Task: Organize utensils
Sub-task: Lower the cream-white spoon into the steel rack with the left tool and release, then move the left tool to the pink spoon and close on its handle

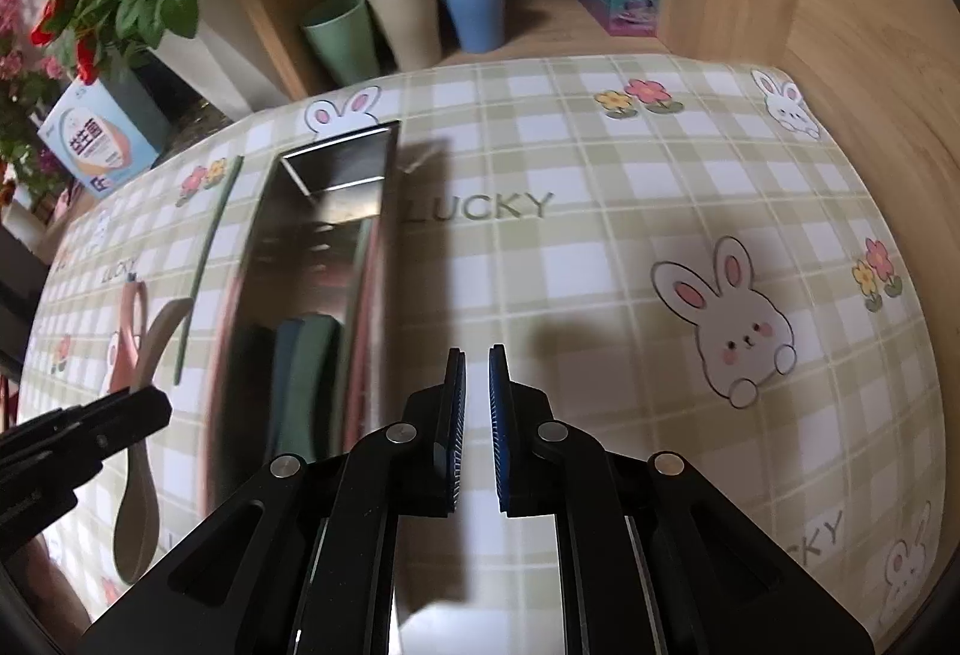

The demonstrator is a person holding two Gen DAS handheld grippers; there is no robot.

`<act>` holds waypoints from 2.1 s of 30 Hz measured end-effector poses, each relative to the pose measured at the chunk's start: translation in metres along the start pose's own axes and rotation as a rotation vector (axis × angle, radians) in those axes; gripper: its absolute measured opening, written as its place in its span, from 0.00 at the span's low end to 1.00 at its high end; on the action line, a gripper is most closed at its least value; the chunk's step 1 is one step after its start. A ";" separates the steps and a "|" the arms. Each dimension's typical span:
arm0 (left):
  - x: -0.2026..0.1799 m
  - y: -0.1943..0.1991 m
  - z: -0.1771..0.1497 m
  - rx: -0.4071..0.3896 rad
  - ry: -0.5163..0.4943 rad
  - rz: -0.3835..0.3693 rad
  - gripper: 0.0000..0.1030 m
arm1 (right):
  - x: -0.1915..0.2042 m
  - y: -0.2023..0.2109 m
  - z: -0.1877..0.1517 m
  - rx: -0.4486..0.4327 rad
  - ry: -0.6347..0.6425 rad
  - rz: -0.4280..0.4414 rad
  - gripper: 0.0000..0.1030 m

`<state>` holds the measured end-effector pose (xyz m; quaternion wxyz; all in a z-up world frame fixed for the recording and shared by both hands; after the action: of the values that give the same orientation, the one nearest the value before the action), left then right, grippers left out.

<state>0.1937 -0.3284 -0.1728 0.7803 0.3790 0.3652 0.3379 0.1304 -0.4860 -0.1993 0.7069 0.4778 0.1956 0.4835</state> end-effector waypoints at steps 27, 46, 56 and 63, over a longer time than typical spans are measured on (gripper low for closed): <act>-0.034 -0.061 0.005 0.029 -0.035 0.118 0.14 | -0.030 -0.002 -0.016 0.021 -0.059 0.048 0.60; 0.011 0.017 0.011 -0.094 -0.070 0.063 0.22 | -0.005 0.019 -0.017 -0.014 -0.087 0.048 0.60; 0.136 0.036 0.029 -0.078 0.158 0.102 0.21 | 0.032 0.014 -0.012 -0.006 -0.040 0.044 0.60; 0.187 0.015 0.042 -0.020 0.256 0.116 0.21 | 0.047 0.007 -0.006 0.005 -0.022 0.034 0.60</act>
<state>0.3191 -0.1848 -0.1999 0.7103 0.3456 0.4356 0.4316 0.1445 -0.4416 -0.1875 0.6996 0.4879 0.1808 0.4898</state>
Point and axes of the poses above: each gripper's, at about its wrist camera, not at the fingertips, and y roughly against the way its jaws point, x to its left, z to its top, the point moved 5 cm from there along -y, roughly the way its jaws point, and after that the axes turned 3 degrees about -y, right-handed, at the moved point
